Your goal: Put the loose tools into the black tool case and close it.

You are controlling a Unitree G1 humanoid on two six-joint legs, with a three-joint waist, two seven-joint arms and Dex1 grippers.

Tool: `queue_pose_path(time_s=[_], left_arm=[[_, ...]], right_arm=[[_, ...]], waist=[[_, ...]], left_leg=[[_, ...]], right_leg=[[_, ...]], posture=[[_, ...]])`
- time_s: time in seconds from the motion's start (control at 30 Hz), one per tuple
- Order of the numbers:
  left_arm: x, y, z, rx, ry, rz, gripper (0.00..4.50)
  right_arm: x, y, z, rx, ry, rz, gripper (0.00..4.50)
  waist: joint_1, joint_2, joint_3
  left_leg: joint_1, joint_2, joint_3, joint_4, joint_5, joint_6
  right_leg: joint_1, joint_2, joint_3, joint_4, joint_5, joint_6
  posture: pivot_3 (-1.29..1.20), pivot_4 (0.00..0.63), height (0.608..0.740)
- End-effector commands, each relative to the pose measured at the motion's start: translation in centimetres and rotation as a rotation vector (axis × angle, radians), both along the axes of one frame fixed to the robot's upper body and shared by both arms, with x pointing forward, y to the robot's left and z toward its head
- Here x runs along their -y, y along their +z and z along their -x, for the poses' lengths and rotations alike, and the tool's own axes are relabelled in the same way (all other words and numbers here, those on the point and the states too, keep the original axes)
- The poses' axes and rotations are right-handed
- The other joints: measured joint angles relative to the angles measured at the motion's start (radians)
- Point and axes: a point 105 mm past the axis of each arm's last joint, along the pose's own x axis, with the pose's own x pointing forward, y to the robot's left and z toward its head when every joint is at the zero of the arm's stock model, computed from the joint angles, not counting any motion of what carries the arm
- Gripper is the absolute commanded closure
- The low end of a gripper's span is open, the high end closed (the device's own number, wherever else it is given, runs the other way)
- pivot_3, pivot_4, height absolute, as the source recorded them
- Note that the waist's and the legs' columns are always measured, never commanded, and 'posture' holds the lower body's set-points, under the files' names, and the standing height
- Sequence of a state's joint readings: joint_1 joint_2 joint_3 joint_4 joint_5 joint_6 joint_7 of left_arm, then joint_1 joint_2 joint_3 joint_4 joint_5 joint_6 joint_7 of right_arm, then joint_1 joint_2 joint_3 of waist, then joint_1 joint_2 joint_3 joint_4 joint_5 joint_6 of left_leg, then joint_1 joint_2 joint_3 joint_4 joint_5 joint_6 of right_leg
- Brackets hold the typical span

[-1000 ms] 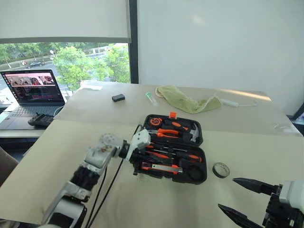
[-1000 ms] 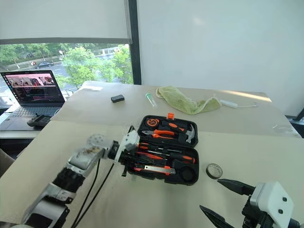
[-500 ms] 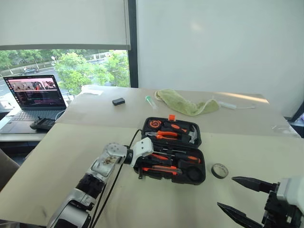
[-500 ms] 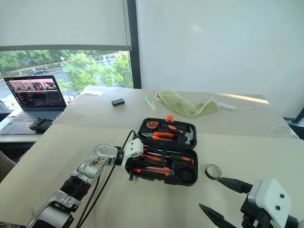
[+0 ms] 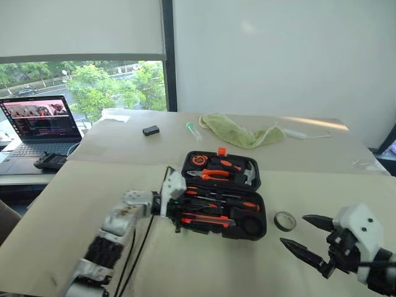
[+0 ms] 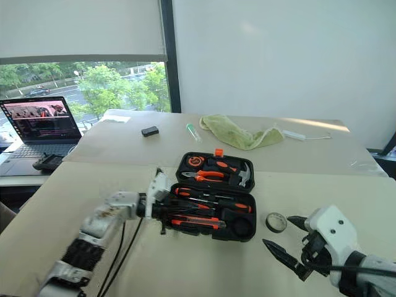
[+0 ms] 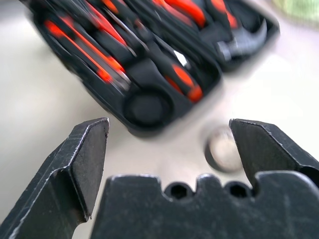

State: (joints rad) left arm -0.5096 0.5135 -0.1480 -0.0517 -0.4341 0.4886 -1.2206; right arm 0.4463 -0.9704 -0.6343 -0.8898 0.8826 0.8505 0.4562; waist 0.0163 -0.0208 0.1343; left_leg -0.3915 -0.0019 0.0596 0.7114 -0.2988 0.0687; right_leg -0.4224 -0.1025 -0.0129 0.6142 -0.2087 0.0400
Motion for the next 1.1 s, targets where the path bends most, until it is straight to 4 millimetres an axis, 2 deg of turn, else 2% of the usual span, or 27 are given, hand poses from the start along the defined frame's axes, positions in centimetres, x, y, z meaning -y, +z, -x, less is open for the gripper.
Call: queue_pose_path(time_s=[0.03, 0.07, 0.17, 0.2, 0.23, 0.27, 0.3, 0.43, 0.67, 0.7, 0.77, 0.9, 0.97, 1.0, 1.1], left_arm=[[0.1, 3.4, 2.4, 0.028, -0.102, 0.027, 2.65], [-0.4, 3.9, 3.0, 0.028, -0.12, 0.014, 2.44], [-0.9, 4.9, 4.3, 0.029, -0.138, -0.003, 1.36], [-0.8, 4.9, 4.6, 0.031, -0.145, -0.01, 1.05], [-0.8, 5.0, 5.0, 0.034, -0.151, -0.019, 0.82], [-0.8, 5.0, 5.3, 0.033, -0.152, -0.023, 0.38], [-0.8, 5.1, 5.6, 0.029, -0.152, -0.024, 0.16], [-1.2, 4.6, 6.3, 0.041, -0.114, -0.036, 0.16], [-2.2, 3.2, 7.1, 0.048, -0.058, -0.046, 0.16], [-2.4, 2.9, 7.1, 0.047, -0.048, -0.046, 0.13], [-2.7, 2.5, 7.2, 0.051, -0.038, -0.05, 0.13], [-3.0, 2.5, 7.2, 0.06, -0.027, -0.052, 0.13], [-3.1, 2.5, 7.1, 0.062, -0.015, -0.051, 0.13], [-3.2, 2.6, 7.1, 0.063, -0.008, -0.05, 0.13], [-3.3, 2.7, 6.8, 0.058, 0.017, -0.048, 0.13]], right_arm=[[1.1, -0.7, -1.2, -0.103, -0.032, 0.094, 0.0], [1.3, -1.1, -2.1, -0.137, -0.035, 0.109, 0.0], [2.2, -2.1, -4.1, -0.219, -0.058, 0.135, 0.0], [2.6, -2.4, -4.6, -0.233, -0.07, 0.144, 0.41], [2.9, -2.6, -5.0, -0.244, -0.078, 0.152, 0.51], [2.9, -2.9, -5.4, -0.253, -0.076, 0.159, 0.73], [3.0, -3.1, -5.6, -0.268, -0.072, 0.16, 1.01], [2.8, -4.3, -6.4, -0.329, -0.047, 0.173, 1.01], [2.3, -5.6, -8.1, -0.338, -0.019, 0.198, 1.01], [2.2, -5.8, -8.4, -0.328, -0.013, 0.207, 1.52], [1.9, -6.0, -8.6, -0.327, 0.014, 0.221, 2.07], [1.8, -5.8, -8.8, -0.299, 0.05, 0.264, 3.5], [1.7, -5.0, -8.7, -0.263, 0.072, 0.271, 4.25], [1.2, -4.2, -8.5, -0.23, 0.114, 0.269, 4.45], [-0.8, -2.2, -7.2, -0.204, 0.237, 0.234, 4.45]], waist=[[-0.001, 0.0, 0.001], [-0.002, 0.0, 0.001], [-0.006, -0.003, 0.004], [-0.006, -0.002, 0.005], [-0.004, -0.002, 0.005], [-0.001, -0.002, 0.005], [0.001, -0.002, 0.005], [-0.004, -0.002, 0.005], [-0.006, -0.002, 0.006], [-0.004, -0.002, 0.006], [-0.003, -0.001, 0.006], [-0.002, -0.001, 0.006], [-0.003, -0.001, 0.006], [-0.003, -0.001, 0.006], [-0.004, 0.001, 0.007]], left_leg=[[0.0, 0.0, 0.0, 0.0, -0.001, 0.001], [0.0, 0.0, 0.0, 0.0, -0.001, 0.001], [0.0, 0.0, 0.001, 0.001, -0.001, 0.001], [0.0, 0.0, 0.001, 0.001, -0.001, 0.001], [0.0, 0.0, 0.001, 0.001, -0.001, 0.001], [0.0, 0.0, 0.001, 0.001, -0.001, 0.001], [0.0, 0.0, 0.001, 0.001, -0.001, 0.001], [-0.001, 0.0, 0.001, 0.0, 0.0, 0.001], [-0.001, 0.0, 0.001, 0.0, 0.0, 0.0], [-0.001, 0.0, 0.001, 0.0, 0.0, 0.0], [-0.001, 0.0, 0.001, 0.0, 0.0, 0.0], [-0.001, 0.0, 0.001, 0.0, 0.0, 0.0], [-0.001, 0.0, 0.001, 0.0, 0.0, 0.0], [-0.001, 0.0, 0.001, 0.0, 0.0, 0.0], [-0.001, 0.0, 0.001, 0.0, 0.0, 0.0]], right_leg=[[0.001, 0.0, 0.0, -0.001, 0.0, 0.0], [0.001, 0.0, 0.0, -0.002, 0.0, 0.0], [0.002, 0.003, 0.001, -0.003, -0.001, -0.003], [0.002, 0.004, 0.001, -0.003, -0.003, -0.005], [0.001, 0.004, 0.002, -0.003, -0.002, -0.004], [0.001, 0.004, 0.001, -0.003, -0.002, -0.004], [0.001, 0.004, 0.001, -0.003, 0.0, 0.0], [0.0, 0.006, 0.001, -0.003, 0.0, 0.0], [0.0, 0.006, 0.001, -0.003, 0.0, 0.0], [0.0, 0.006, 0.001, -0.003, 0.0, 0.0], [0.0, 0.006, 0.001, -0.003, 0.0, 0.0], [0.0, 0.006, 0.001, -0.003, 0.0, 0.0], [0.0, 0.006, 0.001, -0.003, 0.0, 0.0], [0.0, 0.006, 0.0, -0.003, 0.0, 0.0], [-0.001, 0.006, 0.0, -0.003, 0.0, 0.0]], posture=[[0.0, 0.15, 0.74], [0.0, 0.15, 0.74], [0.0, 0.15, 0.74], [0.0, 0.15, 0.74], [0.0, 0.15, 0.74], [0.0, 0.15, 0.74], [0.0, 0.15, 0.74], [0.0, 0.15, 0.74], [0.0, 0.15, 0.74], [0.0, 0.15, 0.74], [0.0, 0.15, 0.74], [0.0, 0.15, 0.74], [0.0, 0.15, 0.74], [0.0, 0.15, 0.74], [0.0, 0.15, 0.74]])
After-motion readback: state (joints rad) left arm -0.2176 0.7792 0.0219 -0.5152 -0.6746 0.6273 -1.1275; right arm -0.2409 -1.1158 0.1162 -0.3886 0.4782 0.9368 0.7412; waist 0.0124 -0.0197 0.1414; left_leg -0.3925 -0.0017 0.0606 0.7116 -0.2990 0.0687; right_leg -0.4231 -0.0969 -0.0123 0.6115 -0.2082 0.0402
